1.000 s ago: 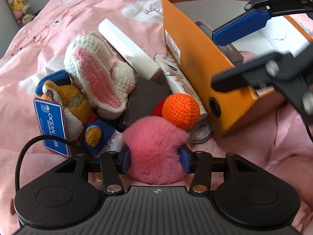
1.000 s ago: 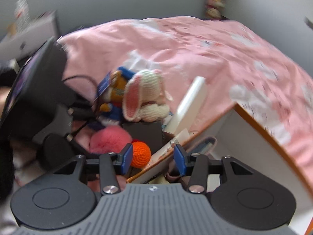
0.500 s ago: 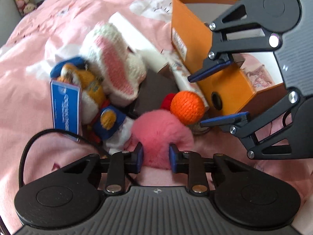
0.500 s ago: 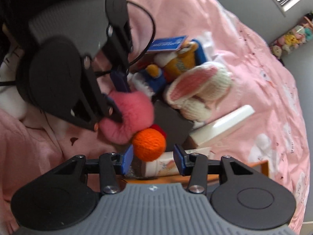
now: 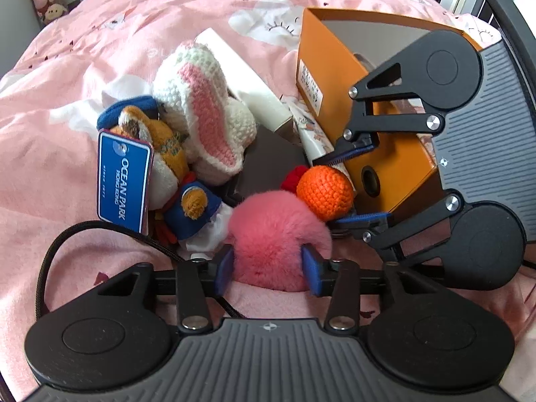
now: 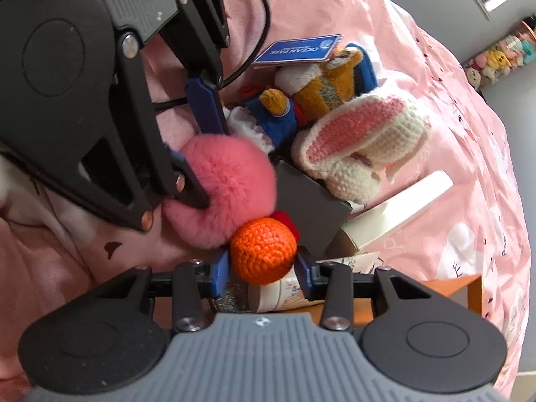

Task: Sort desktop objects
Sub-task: 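Lift the pom-pom with left tool while right tool lifts the orange ball toward the box, then lower the pom-pom into the box with left tool while right tool releases the orange ball inside, then move both tools back to the plush toys beside the box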

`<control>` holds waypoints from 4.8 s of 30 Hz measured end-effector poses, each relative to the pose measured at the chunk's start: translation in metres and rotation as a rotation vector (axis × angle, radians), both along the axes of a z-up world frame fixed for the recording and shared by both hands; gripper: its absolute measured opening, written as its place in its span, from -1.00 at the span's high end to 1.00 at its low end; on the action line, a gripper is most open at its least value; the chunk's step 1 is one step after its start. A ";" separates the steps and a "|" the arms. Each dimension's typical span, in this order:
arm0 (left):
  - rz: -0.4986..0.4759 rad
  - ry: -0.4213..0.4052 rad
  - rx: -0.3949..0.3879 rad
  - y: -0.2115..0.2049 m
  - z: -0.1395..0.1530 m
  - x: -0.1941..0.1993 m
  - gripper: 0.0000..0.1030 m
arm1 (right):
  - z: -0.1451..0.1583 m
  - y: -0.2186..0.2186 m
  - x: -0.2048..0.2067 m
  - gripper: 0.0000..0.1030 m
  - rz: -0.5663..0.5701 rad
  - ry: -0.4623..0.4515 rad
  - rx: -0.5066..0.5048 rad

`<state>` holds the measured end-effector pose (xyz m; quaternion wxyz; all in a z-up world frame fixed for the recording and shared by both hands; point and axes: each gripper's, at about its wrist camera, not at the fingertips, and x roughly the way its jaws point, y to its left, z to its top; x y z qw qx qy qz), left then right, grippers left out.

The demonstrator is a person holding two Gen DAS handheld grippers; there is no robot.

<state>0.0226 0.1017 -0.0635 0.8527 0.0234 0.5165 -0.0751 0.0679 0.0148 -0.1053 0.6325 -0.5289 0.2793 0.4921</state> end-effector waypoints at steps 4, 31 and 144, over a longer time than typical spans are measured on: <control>-0.013 -0.004 0.007 -0.004 0.004 0.000 -0.06 | 0.011 -0.011 -0.005 0.15 -0.020 0.021 0.042; -0.113 0.039 0.194 -0.050 -0.026 0.006 -0.18 | 0.027 -0.092 -0.038 0.15 -0.521 0.362 0.263; -0.152 -0.089 -0.373 -0.143 0.050 0.067 0.02 | 0.090 -0.248 0.051 -0.03 -0.930 0.178 0.307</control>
